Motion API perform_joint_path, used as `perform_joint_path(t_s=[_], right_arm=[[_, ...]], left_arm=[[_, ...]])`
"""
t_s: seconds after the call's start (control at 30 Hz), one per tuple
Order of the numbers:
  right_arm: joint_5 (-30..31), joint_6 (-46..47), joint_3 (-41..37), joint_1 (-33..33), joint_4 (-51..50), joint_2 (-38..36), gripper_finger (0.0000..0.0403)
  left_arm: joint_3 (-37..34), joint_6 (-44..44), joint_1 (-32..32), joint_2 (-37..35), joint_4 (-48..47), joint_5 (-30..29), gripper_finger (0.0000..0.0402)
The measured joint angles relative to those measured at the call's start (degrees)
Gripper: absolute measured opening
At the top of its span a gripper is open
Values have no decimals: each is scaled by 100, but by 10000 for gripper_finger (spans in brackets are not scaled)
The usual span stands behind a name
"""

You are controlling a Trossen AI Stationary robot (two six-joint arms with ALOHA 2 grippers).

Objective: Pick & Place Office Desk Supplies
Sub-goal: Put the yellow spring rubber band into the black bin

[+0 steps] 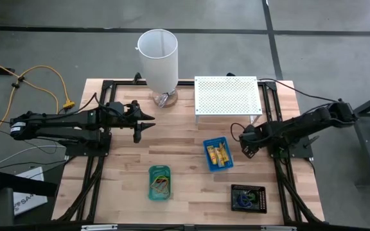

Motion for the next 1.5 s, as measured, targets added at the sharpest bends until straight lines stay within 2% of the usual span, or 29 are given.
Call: perform_joint_path(t_s=[0.6, 1.0, 1.5], right_arm=[[-155, -55, 0, -658, 10, 78, 142], [-168, -55, 1, -663, 392, 757, 142], [-324, 13, 15, -663, 476, 844, 142]], left_arm=[[-1, 0, 2, 1, 2, 0, 119], [0, 0, 2, 2, 0, 0, 119], [0, -1, 1, 0, 1, 0, 119]])
